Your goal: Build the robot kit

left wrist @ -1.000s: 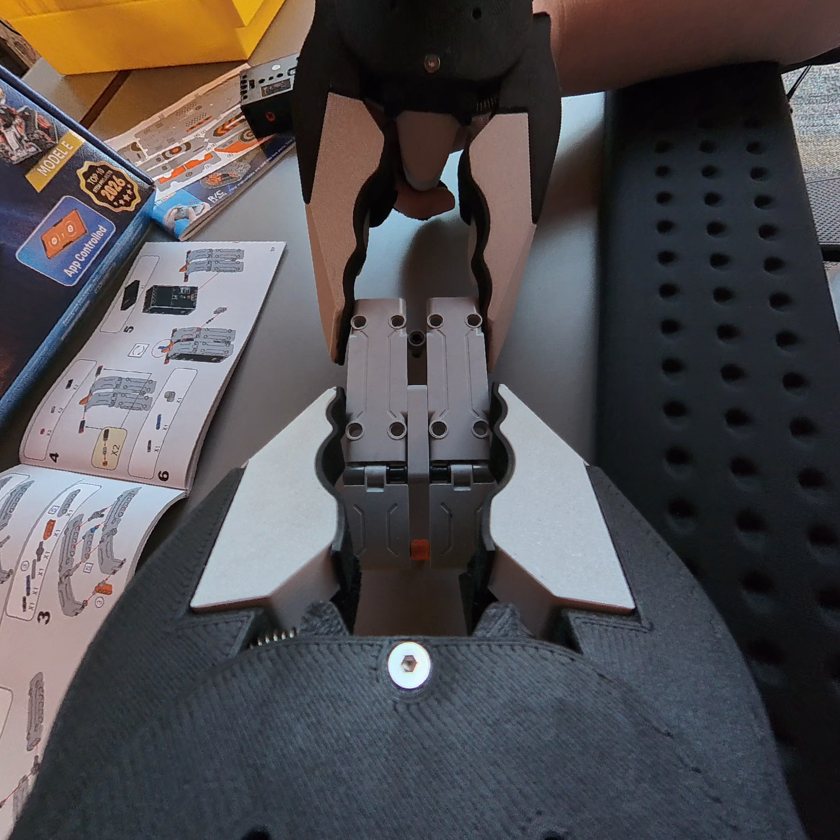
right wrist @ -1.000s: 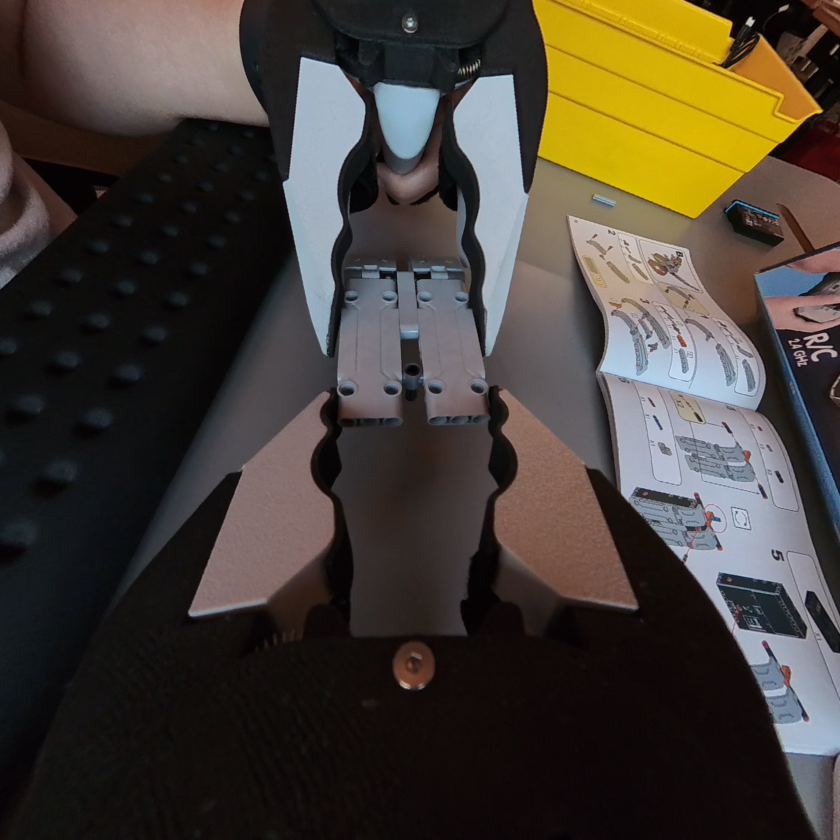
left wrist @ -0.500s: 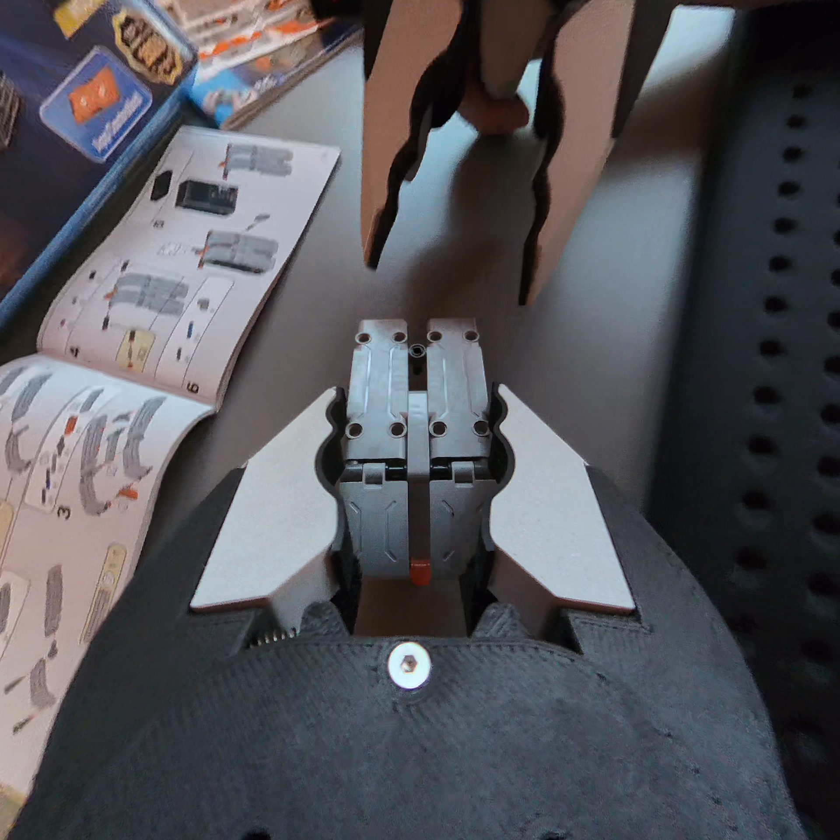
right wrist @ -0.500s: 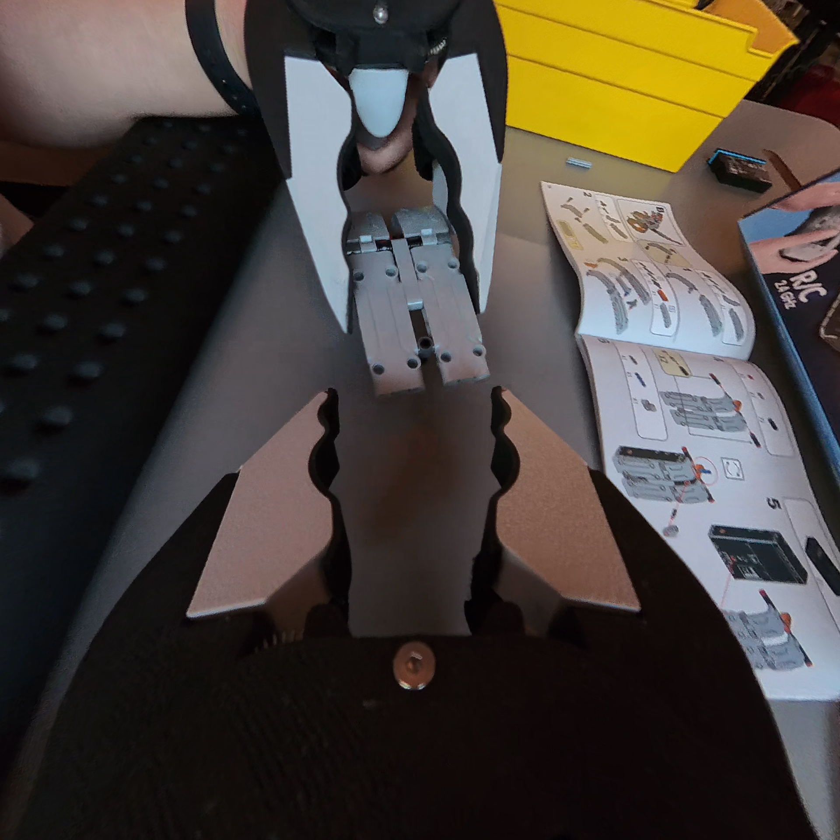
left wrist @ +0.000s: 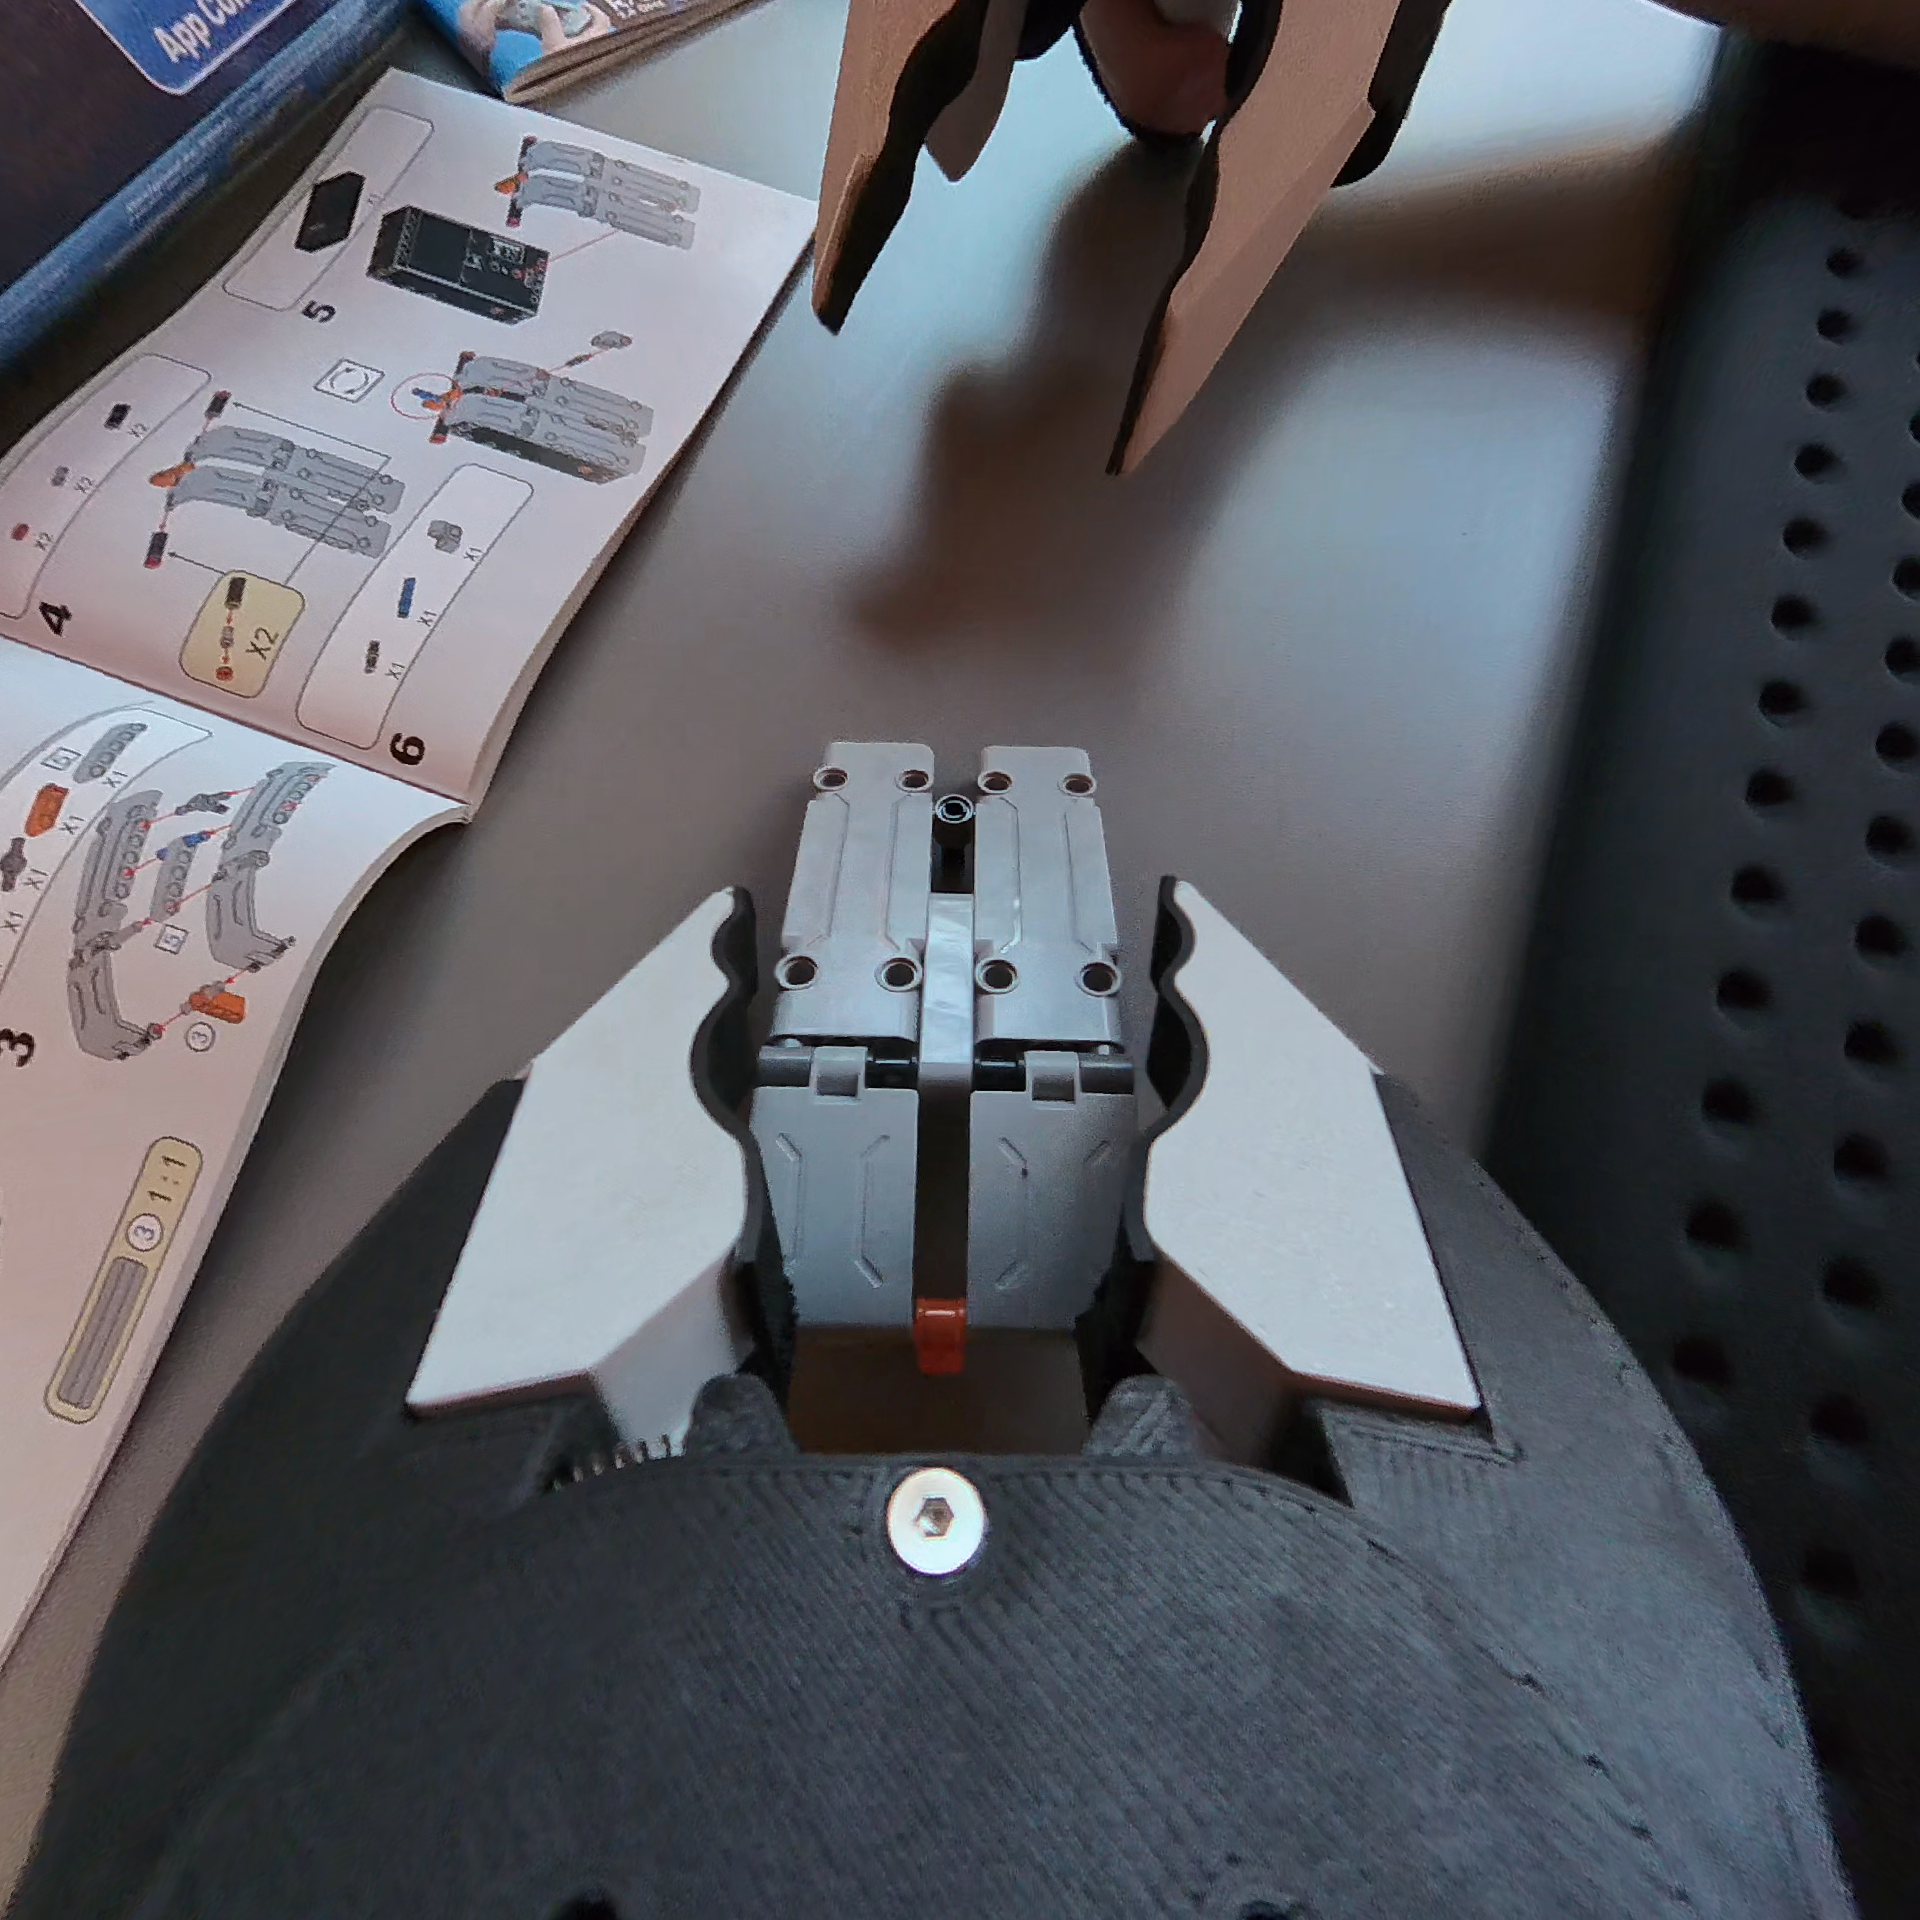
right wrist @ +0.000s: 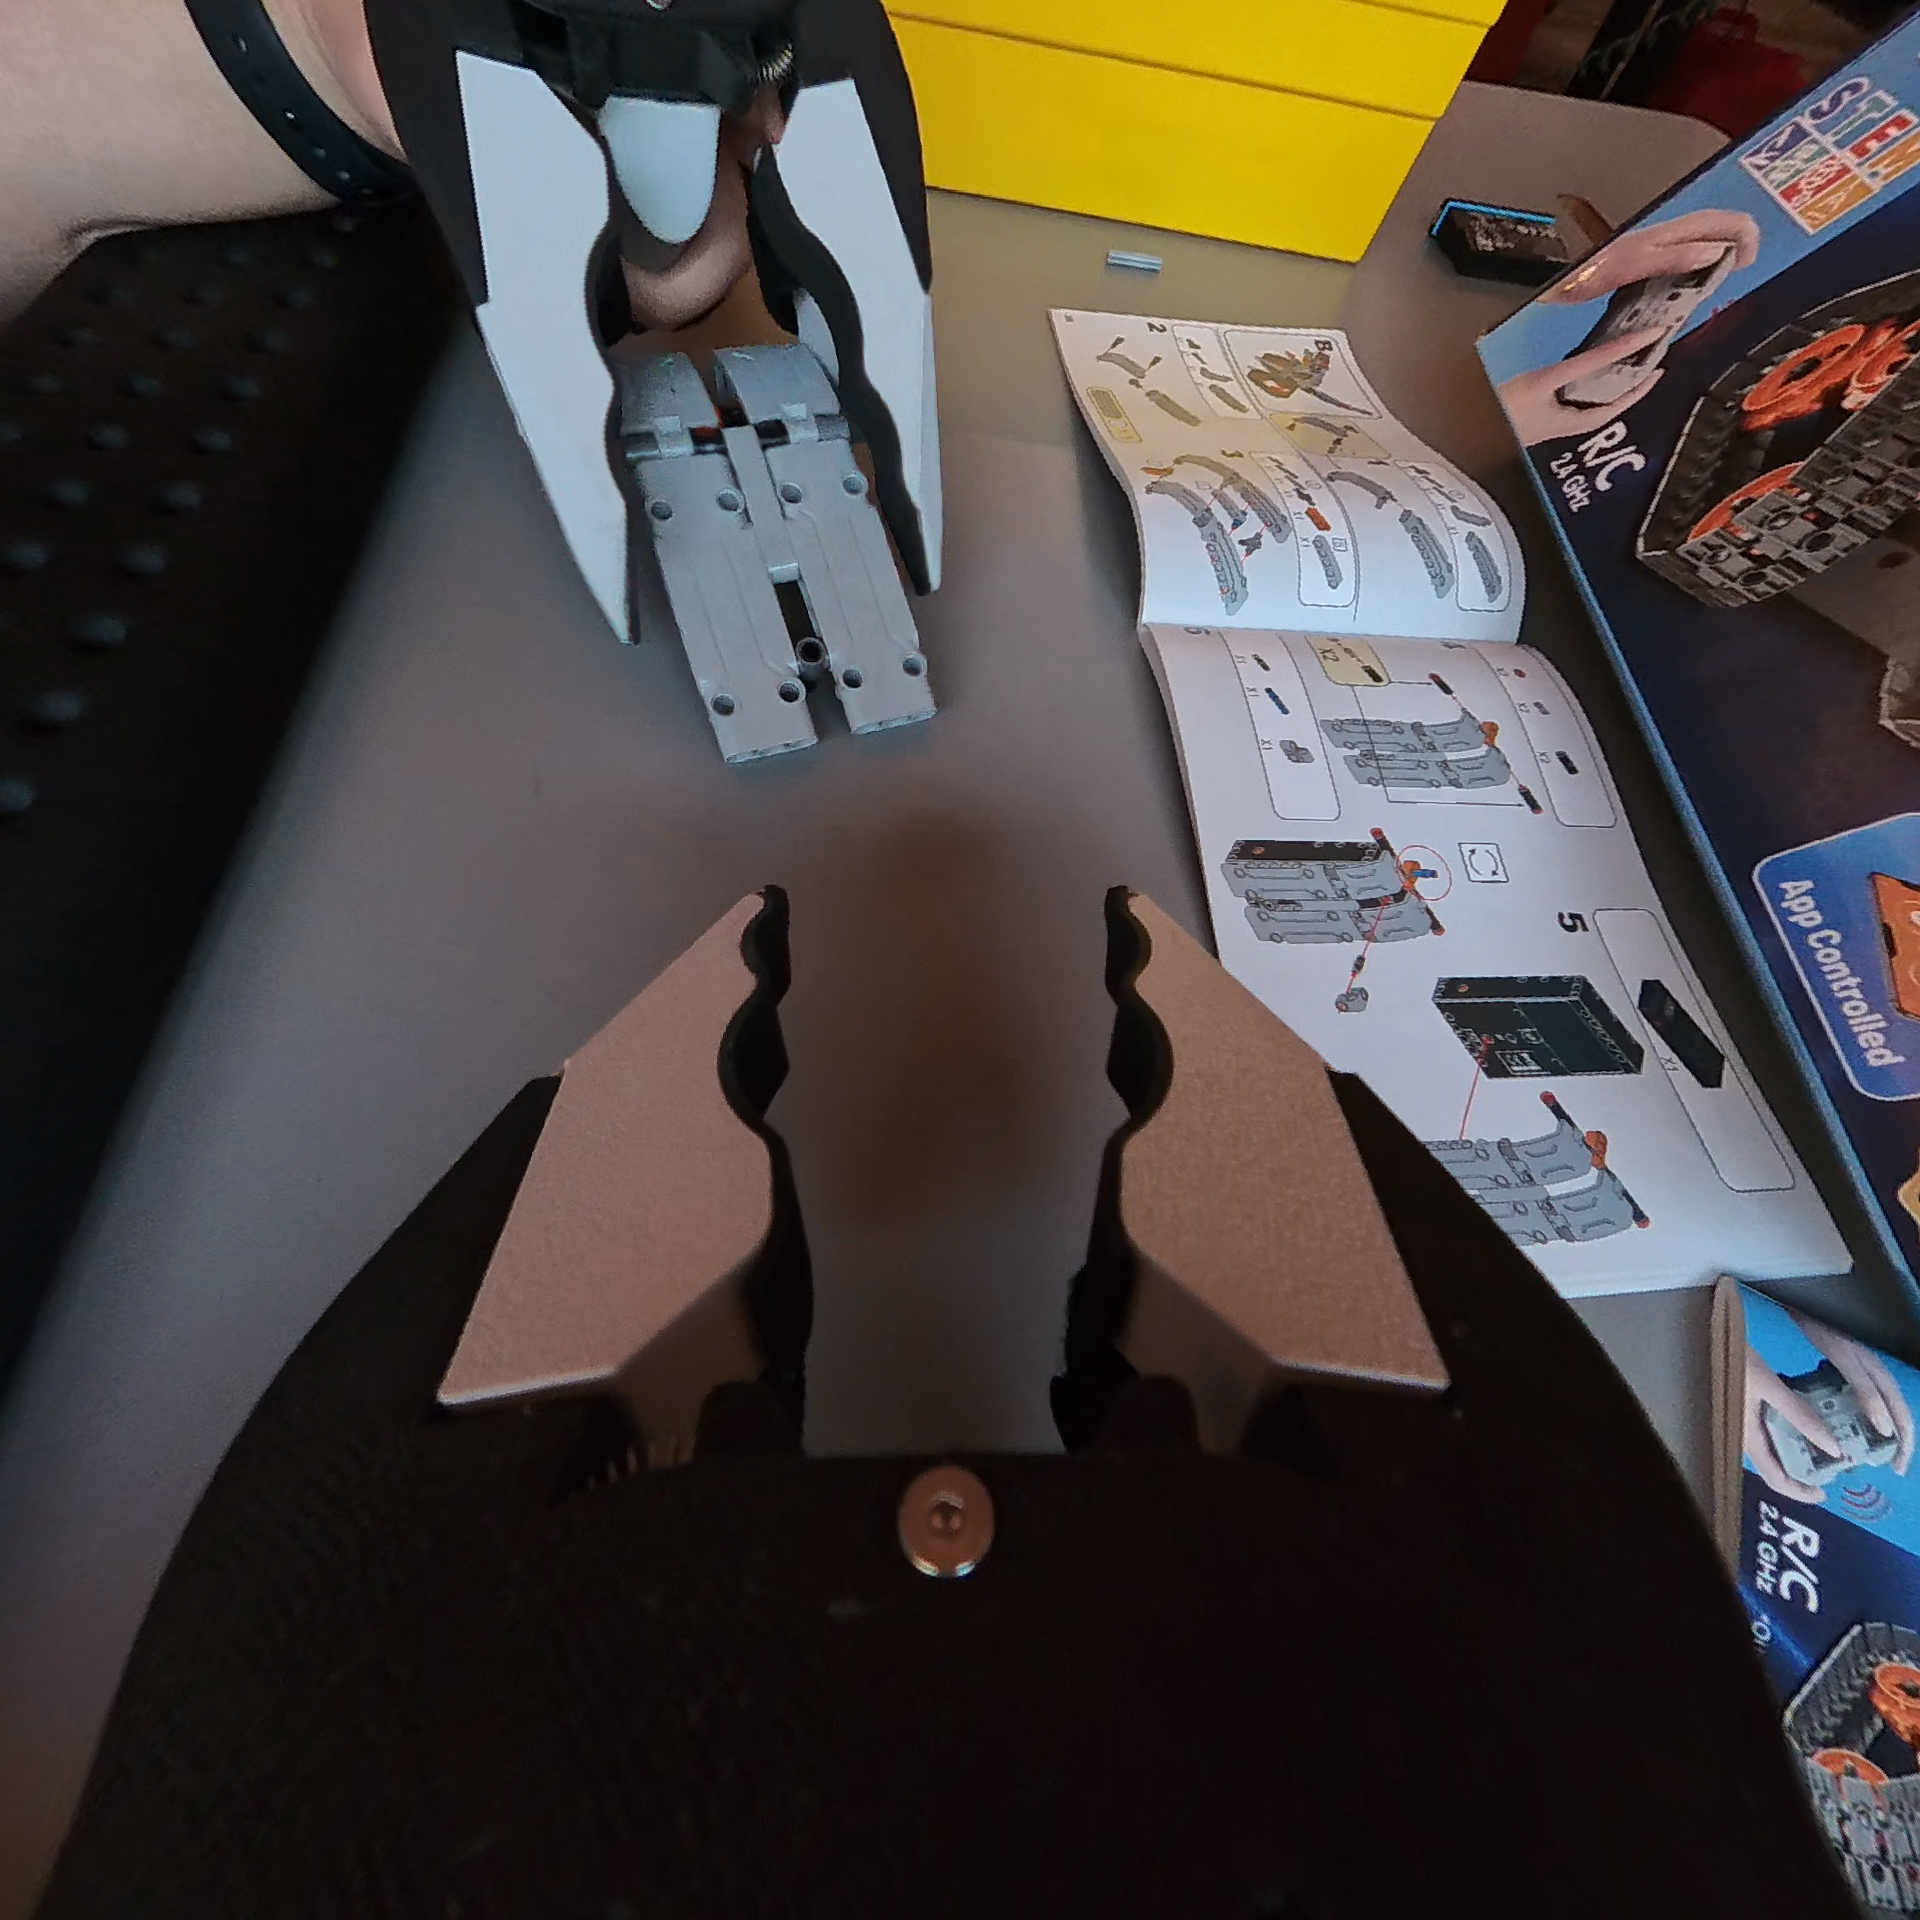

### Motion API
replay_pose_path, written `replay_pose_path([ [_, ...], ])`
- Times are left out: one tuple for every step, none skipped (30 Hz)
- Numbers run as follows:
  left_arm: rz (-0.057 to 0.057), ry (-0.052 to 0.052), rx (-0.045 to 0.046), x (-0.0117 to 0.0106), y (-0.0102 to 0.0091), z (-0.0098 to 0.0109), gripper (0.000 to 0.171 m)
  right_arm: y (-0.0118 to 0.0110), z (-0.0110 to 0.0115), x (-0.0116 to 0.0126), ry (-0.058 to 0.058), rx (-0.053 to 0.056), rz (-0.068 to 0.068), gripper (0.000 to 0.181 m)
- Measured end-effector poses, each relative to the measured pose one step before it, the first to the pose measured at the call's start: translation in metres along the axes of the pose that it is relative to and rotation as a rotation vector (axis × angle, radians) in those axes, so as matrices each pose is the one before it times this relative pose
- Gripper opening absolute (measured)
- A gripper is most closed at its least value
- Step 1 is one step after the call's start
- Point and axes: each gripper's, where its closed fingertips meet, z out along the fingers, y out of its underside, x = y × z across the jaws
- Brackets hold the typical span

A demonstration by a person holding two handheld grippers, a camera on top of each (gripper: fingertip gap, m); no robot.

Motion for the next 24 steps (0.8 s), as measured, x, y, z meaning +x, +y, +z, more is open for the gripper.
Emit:
replay_pose_path([
  [-0.0019,0.0012,0.00224,0.00001,-0.00038,0.00022,0.078,-0.00017,-0.00043,0.00066,0.0027,0.0022,0.0001,0.061],
  [-0.002,0.0028,0.01019,0.00023,-0.00163,-0.00044,0.081,0.00003,-0.00048,0.00072,0.0027,0.0018,0.0007,0.061],
  [-0.0048,0.0034,0.02132,0.00018,-0.00354,-0.00162,0.083,0.00004,-0.00047,0.001,0.0042,0.0017,0.001,0.061],
  [-0.0077,0.0057,0.03288,0.00031,-0.00536,-0.00278,0.084,-0.00017,-0.00075,0.00143,0.0056,0.0035,0.0018,0.061],
  [-0.0099,0.0063,0.04238,0.00017,-0.00674,-0.00384,0.084,-0.00046,-0.00092,0.00179,0.0076,0.0063,0.0032,0.061],
  [-0.0107,0.0023,0.04901,-0.00066,-0.00777,-0.00476,0.085,-0.00071,-0.0011,0.00276,0.012,0.0079,0.0046,0.061],
  [-0.0096,-0.0007,0.0551,-0.00124,-0.00868,-0.00529,0.085,-0.00107,-0.00156,0.00321,0.0147,0.0114,0.0044,0.061],
  [-0.0088,-0.003,0.05948,-0.00163,-0.00942,-0.00546,0.085,-0.0015,-0.00171,0.00343,0.0139,0.0145,0.0059,0.061],
  [-0.008,-0.0091,0.05997,-0.00262,-0.00938,-0.00537,0.085,-0.00174,-0.0019,0.00404,0.0169,0.0156,0.0091,0.061],
  [-0.0061,-0.0147,0.0565,-0.00346,-0.00865,-0.00504,0.085,-0.00217,-0.00211,0.00439,0.0186,0.0182,0.0112,0.061],
  [-0.004,-0.0178,0.04766,-0.00383,-0.00693,-0.00422,0.084,-0.00299,-0.00255,0.00536,0.0239,0.022,0.0119,0.061],
  [-0.0029,-0.0203,0.03469,-0.00413,-0.00495,-0.0031,0.084,-0.00375,-0.00298,0.00562,0.0263,0.0252,0.0113,0.061],
  [-0.0019,-0.0217,0.02164,-0.00404,-0.00276,-0.00189,0.086,-0.00456,-0.00352,0.00568,0.0266,0.03,0.0111,0.061],
  [0.0,-0.019,0.01033,-0.00354,-0.00102,-0.00095,0.086,-0.00524,-0.00388,0.00656,0.0314,0.0329,0.0135,0.061],
  [0.0026,-0.0134,0.00277,-0.00226,0.00012,-0.0003,0.086,-0.00525,-0.00416,0.00691,0.0323,0.0316,0.0177,0.06],
  [0.0047,-0.0095,0.00076,-0.0015,0.00012,0.00001,0.085,-0.00499,-0.00442,0.00639,0.0277,0.0287,0.0246,0.058],
  [0.0058,-0.0093,0.00206,-0.00113,-0.00011,0.0,0.084,-0.00508,-0.00453,0.00599,0.0235,0.027,0.0299,0.056],
  [0.0056,-0.0088,0.00247,-0.00119,-0.00007,0.0,0.082,-0.00534,-0.0046,0.0057,0.0219,0.0268,0.029,0.052],
  [0.0041,-0.0065,0.00066,-0.0009,0.00008,-0.00019,0.081,-0.00608,-0.00467,0.00502,0.0191,0.0309,0.0202,0.048],
  [0.0023,-0.0061,0.0004,-0.00112,0.00013,-0.00034,0.08,-0.00617,-0.00457,0.00469,0.0186,0.03,0.0133,0.044],
  [0.001,-0.0077,0.00284,-0.00138,-0.00045,-0.0005,0.079,-0.006,-0.00437,0.00381,0.0146,0.0275,0.0073,0.041],
  [0.0014,-0.0071,0.0065,-0.00133,-0.00111,-0.00097,0.077,-0.00553,-0.00387,0.00307,0.0116,0.0246,0.0014,0.039],
  [0.0011,-0.0065,0.01029,-0.00139,-0.00169,-0.00144,0.075,-0.0042,-0.00338,0.00331,0.0146,0.0173,-0.0047,0.037],
  [-0.0006,-0.0074,0.01177,-0.00155,-0.00187,-0.00159,0.073,-0.00293,-0.00285,0.00374,0.0172,0.0103,-0.0099,0.037],
])
